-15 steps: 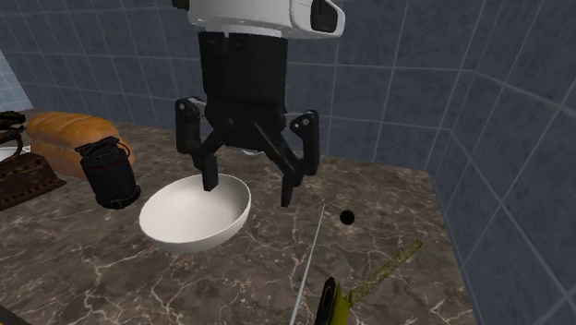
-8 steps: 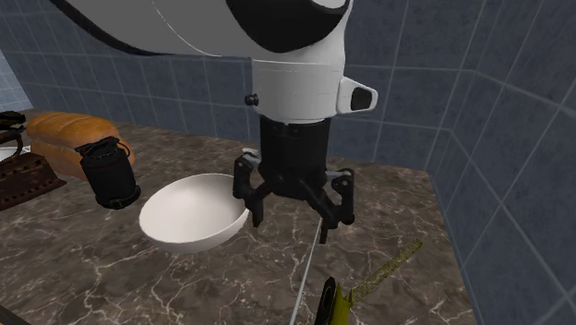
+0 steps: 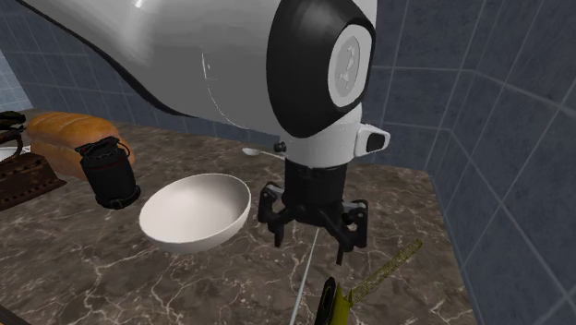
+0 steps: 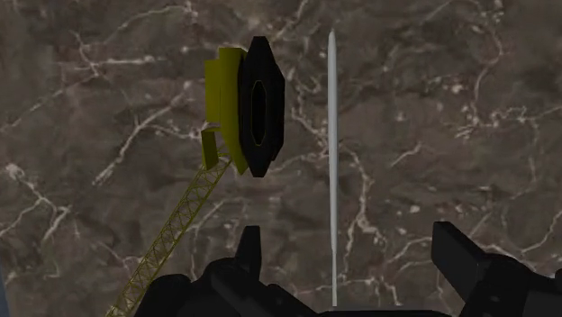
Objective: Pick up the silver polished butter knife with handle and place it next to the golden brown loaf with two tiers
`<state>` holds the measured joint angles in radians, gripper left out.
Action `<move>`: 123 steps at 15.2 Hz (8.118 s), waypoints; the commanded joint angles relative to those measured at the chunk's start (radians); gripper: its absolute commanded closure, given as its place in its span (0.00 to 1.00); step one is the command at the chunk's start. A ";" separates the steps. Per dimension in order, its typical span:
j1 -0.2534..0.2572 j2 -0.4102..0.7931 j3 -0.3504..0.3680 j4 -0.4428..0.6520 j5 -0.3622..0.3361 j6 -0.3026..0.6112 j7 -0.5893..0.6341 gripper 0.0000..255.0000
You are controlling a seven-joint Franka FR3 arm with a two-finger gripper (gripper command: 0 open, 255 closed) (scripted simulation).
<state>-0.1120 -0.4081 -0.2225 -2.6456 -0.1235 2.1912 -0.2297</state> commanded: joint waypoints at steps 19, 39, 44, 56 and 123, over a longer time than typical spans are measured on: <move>0.000 0.034 -0.007 -0.030 -0.001 0.064 -0.003 1.00; -0.001 -0.102 0.021 0.133 0.006 -0.234 0.001 1.00; 0.000 -0.120 0.028 0.188 0.009 -0.306 0.000 1.00; 0.005 -0.135 0.041 0.337 0.019 -0.472 -0.003 1.00; 0.257 0.370 1.139 0.788 0.204 -0.380 1.280 1.00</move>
<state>0.1436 -0.0429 0.9147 -1.8473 0.0834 1.7974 1.0481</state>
